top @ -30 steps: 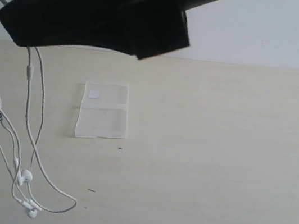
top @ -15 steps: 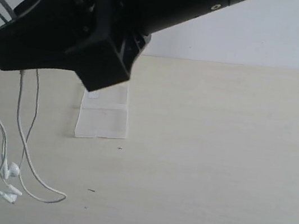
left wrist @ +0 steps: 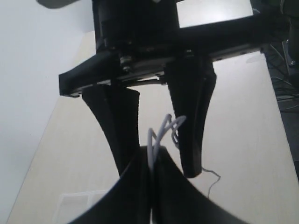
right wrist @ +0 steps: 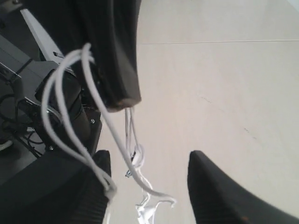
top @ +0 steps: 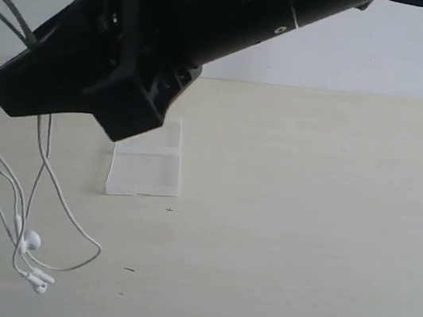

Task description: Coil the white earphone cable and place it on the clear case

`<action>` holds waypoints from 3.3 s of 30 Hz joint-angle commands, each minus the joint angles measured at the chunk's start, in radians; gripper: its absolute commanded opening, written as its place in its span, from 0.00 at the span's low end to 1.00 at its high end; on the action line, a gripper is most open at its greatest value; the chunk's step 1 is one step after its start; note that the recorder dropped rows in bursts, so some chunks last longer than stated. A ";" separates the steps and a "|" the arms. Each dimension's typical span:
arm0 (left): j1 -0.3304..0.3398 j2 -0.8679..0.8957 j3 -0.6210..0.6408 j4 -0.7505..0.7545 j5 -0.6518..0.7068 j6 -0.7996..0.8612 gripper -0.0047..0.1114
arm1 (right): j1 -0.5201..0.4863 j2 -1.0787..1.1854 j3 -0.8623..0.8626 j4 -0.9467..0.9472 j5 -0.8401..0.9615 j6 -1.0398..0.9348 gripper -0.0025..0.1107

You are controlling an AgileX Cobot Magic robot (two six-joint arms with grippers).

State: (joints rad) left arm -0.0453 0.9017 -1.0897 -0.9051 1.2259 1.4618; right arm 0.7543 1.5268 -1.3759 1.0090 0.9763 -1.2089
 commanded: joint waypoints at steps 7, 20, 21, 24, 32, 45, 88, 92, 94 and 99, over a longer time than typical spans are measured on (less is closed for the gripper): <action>-0.006 -0.010 -0.006 -0.047 -0.005 -0.003 0.04 | 0.002 0.052 -0.008 0.012 0.022 0.006 0.47; -0.006 -0.010 -0.006 -0.047 -0.005 -0.003 0.04 | 0.002 0.057 -0.004 0.002 0.024 0.006 0.24; -0.006 -0.010 -0.006 -0.047 -0.005 -0.003 0.04 | 0.002 0.057 -0.004 0.002 0.024 0.006 0.23; -0.006 -0.010 -0.006 -0.047 -0.005 -0.003 0.04 | 0.002 0.057 -0.004 -0.004 0.024 0.006 0.23; -0.006 -0.029 -0.006 -0.055 -0.005 -0.003 0.04 | 0.002 0.057 -0.004 -0.118 0.053 0.070 0.02; -0.006 -0.041 -0.006 -0.152 -0.057 -0.003 0.04 | 0.002 0.057 -0.004 -0.020 0.073 0.032 0.02; -0.006 -0.041 -0.006 -0.208 -0.108 -0.003 0.04 | 0.083 0.079 -0.004 -0.016 -0.040 0.063 0.38; -0.006 -0.041 -0.006 -0.208 -0.108 -0.003 0.04 | 0.083 0.109 -0.004 -0.013 -0.025 0.085 0.40; -0.006 -0.041 -0.006 -0.208 -0.108 -0.003 0.04 | 0.083 0.113 -0.004 -0.013 -0.025 0.085 0.40; -0.006 -0.041 -0.006 -0.208 -0.108 -0.003 0.04 | 0.083 0.113 -0.004 -0.013 -0.037 0.085 0.25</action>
State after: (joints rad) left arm -0.0453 0.8701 -1.0897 -1.0915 1.1276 1.4618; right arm 0.8347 1.6409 -1.3759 0.9923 0.9449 -1.1271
